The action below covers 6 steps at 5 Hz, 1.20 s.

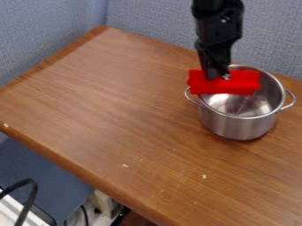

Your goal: Put the red object in the metal pot

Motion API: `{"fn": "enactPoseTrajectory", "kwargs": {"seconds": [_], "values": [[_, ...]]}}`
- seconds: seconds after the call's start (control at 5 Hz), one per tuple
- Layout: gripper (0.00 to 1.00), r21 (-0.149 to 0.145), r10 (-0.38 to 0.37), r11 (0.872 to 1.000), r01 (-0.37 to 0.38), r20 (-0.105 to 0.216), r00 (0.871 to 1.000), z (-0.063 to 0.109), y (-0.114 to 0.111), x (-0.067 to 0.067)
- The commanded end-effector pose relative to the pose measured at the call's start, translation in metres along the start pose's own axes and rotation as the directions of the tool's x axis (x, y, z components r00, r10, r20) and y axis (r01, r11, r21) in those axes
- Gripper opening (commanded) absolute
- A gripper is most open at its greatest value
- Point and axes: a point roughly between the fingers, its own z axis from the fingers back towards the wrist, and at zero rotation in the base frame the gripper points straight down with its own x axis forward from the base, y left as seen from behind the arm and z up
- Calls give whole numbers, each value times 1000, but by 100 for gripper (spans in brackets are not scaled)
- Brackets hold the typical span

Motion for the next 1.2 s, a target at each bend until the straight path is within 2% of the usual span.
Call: {"fn": "enactPoseTrajectory", "kwargs": {"seconds": [0.0,0.8,1.0], "values": [[0,8,-12,1000,12,31,999,-1,-2,13],[0,0,11,1000,-11,27,1000,-15,3,20],[100,-6,21,1000,-21,26,999,-16,4,21]]}}
